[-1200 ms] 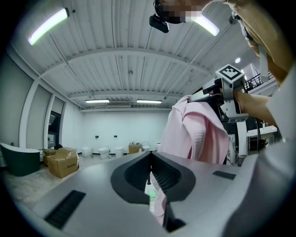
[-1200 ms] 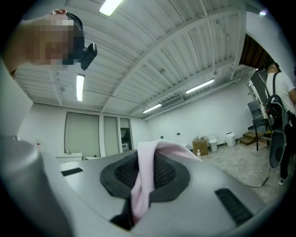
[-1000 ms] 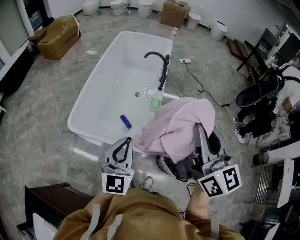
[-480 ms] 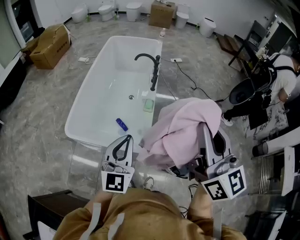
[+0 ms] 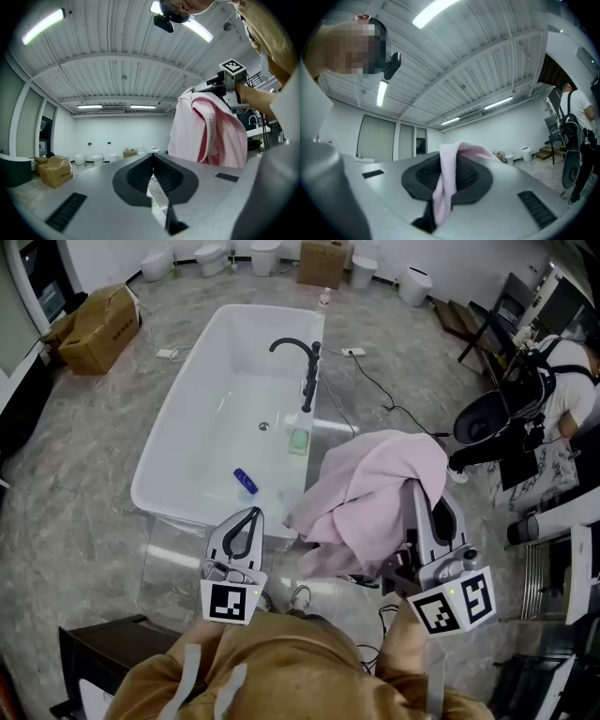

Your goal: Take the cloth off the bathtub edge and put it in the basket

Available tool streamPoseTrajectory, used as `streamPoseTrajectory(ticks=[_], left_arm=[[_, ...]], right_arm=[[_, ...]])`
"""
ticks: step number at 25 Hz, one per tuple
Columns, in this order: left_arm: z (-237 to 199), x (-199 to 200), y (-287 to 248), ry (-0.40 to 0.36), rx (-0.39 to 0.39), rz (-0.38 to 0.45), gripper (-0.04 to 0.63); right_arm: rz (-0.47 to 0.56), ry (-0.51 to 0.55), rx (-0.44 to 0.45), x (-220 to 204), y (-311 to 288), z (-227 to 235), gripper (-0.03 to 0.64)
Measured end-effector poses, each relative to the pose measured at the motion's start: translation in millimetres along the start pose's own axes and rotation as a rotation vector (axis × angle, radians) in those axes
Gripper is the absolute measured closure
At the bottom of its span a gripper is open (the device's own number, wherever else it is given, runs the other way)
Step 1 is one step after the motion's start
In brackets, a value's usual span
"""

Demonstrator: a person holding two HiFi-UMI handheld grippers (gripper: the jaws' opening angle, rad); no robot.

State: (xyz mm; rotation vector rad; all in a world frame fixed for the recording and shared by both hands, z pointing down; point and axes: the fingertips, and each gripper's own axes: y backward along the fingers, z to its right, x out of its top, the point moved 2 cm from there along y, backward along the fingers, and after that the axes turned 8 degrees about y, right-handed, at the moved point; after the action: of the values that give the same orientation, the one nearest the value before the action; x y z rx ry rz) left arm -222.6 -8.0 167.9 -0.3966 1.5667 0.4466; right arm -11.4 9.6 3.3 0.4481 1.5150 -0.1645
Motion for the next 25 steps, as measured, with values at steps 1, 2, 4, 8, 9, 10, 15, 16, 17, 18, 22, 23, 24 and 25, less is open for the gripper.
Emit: streamPoseTrajectory(ticks=[1,2,4,8,9,10,15,16,17,18,22,23,24,25], left_arm=[[0,0,1,0.001,-0.003,-0.003,0.589],[1,-1,2,0.001,-0.008,-0.006,0.589],[4,-3,5,0.003,-0.022,-0.012,0.589],[10,-6,7,0.015,-0.075,-0.013,0.589],[13,-9,8,0.021,-0.091,-0.019,0.589],[17,-13,9,0.027,-0.105,-0.027,0.589],[41,-32,8,0.037,-0.168,-0.046,0.589],[44,-34,7,0.041,-0.184,-0.052,0.589],[48,-36,5,0.046,-0.201,-0.059,0.589],[51,-37,3,0.05,-0.22,-0.068,0.589],[68,-41,-8,0.068,-0.298,-0.096,0.589],[74,-43,-12,0.076,-0.32,-0.102,0.589],[81,-45,-17,0.083,-0.343,-0.106,0.589],[88,-48,-21,0.088,-0.367,-0.108,0.589]], right_arm=[[0.0,0.0,-0.007,1,2,0,0.574],[0.0,0.0,-0.013,2,5,0,0.574],[0.0,0.002,-0.028,3,11,-2,0.574],[-0.002,0.014,-0.078,4,25,-8,0.574],[-0.005,0.018,-0.094,4,31,-9,0.574],[-0.007,0.022,-0.11,2,39,-9,0.574],[-0.023,0.029,-0.186,-8,78,0,0.574],[-0.029,0.03,-0.207,-9,85,2,0.574],[-0.036,0.033,-0.231,-9,91,3,0.574],[-0.045,0.035,-0.256,-8,98,4,0.574],[-0.081,0.054,-0.359,-2,124,13,0.574],[-0.09,0.062,-0.386,0,132,16,0.574],[-0.098,0.07,-0.415,2,141,19,0.574],[-0.103,0.078,-0.442,3,150,22,0.574]])
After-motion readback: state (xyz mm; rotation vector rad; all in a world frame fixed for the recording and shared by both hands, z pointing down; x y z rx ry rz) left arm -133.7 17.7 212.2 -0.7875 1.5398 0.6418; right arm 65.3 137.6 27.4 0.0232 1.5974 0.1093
